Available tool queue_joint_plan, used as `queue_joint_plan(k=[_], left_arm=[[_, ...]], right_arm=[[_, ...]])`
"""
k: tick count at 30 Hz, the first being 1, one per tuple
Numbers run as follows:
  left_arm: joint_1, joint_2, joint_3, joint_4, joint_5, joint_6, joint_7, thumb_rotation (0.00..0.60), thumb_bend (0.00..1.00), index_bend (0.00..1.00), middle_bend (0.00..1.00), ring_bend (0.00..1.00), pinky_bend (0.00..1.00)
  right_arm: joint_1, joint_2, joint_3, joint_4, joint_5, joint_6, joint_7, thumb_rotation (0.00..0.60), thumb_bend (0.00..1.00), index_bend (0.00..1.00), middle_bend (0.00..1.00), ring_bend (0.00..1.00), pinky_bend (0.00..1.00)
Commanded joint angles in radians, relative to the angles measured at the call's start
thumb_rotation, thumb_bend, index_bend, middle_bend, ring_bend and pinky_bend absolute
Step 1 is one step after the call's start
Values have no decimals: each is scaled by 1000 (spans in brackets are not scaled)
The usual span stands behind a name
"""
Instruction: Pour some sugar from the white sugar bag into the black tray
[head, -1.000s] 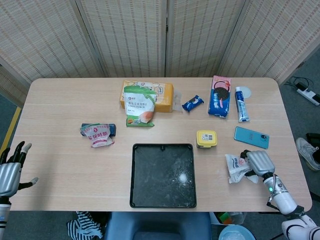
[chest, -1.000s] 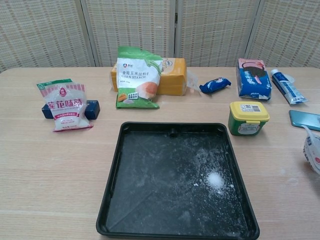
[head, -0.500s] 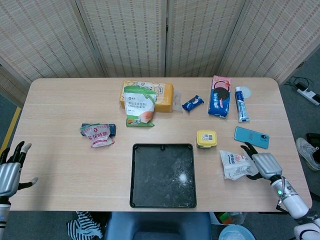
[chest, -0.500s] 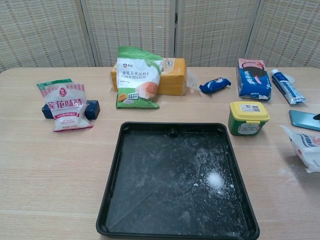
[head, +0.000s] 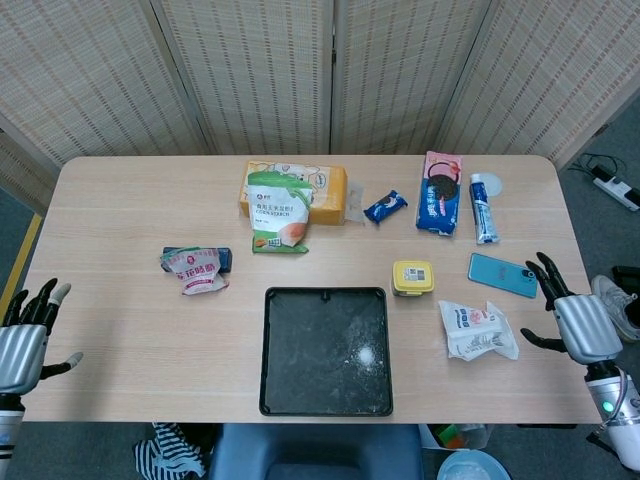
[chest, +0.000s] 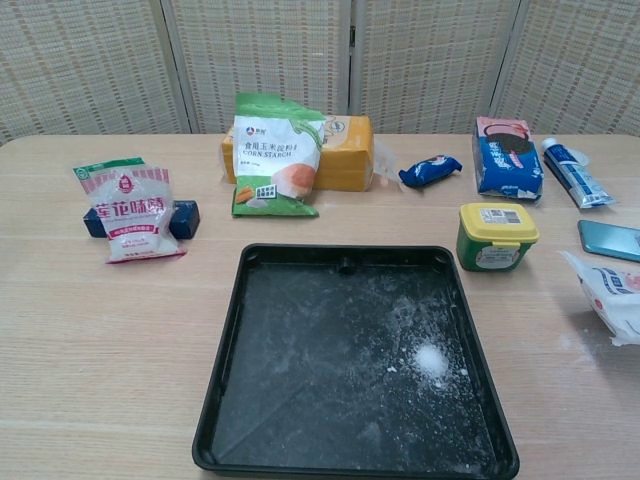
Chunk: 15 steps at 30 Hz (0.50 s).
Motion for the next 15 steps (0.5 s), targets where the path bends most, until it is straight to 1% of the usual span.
queue_joint_plan(k=[1, 2, 4, 6, 8, 10, 11, 13, 15], left_arm=[[10, 8, 15, -1, 13, 10, -26, 600, 174, 0, 0, 117, 0], [13, 14, 18, -11, 4, 3, -20, 600, 174, 0, 0, 116, 0], [15, 23, 19, -27, -10, -6, -10, 600, 174, 0, 0, 115, 0], [15, 28, 18, -39, -16, -9, -1, 600, 174, 0, 0, 115, 0], [16, 28, 19, -45, -11, -6, 7, 600, 173, 0, 0, 115, 0], [18, 27, 23, -47, -4, -1, 14, 600, 173, 0, 0, 115, 0], [19, 26, 24, -49, -3, 0, 19, 600, 173, 0, 0, 117, 0], [20, 23, 26, -50, 1, 1, 27, 600, 173, 0, 0, 119, 0], [20, 20, 27, -49, 2, 2, 34, 600, 173, 0, 0, 114, 0]], right_arm=[[-48, -57, 29, 15, 34, 62, -84, 600, 202, 0, 0, 348, 477], [-60, -70, 27, 21, 42, 72, -106, 600, 203, 0, 0, 301, 423], [-79, -84, 22, 23, 56, 81, -141, 600, 202, 0, 0, 237, 351], [-104, -98, 15, 11, 86, 79, -167, 600, 202, 0, 0, 209, 299], [-112, -95, -1, -1, 100, 53, -205, 600, 202, 0, 0, 185, 252], [-118, -95, -2, -4, 94, 61, -229, 600, 202, 0, 0, 131, 170], [-121, -97, -2, -4, 92, 64, -233, 600, 202, 0, 0, 94, 108], [-123, -91, -7, -15, 81, 57, -220, 600, 202, 0, 0, 29, 19], [-124, -81, -10, -25, 65, 57, -196, 600, 202, 0, 0, 1, 0]])
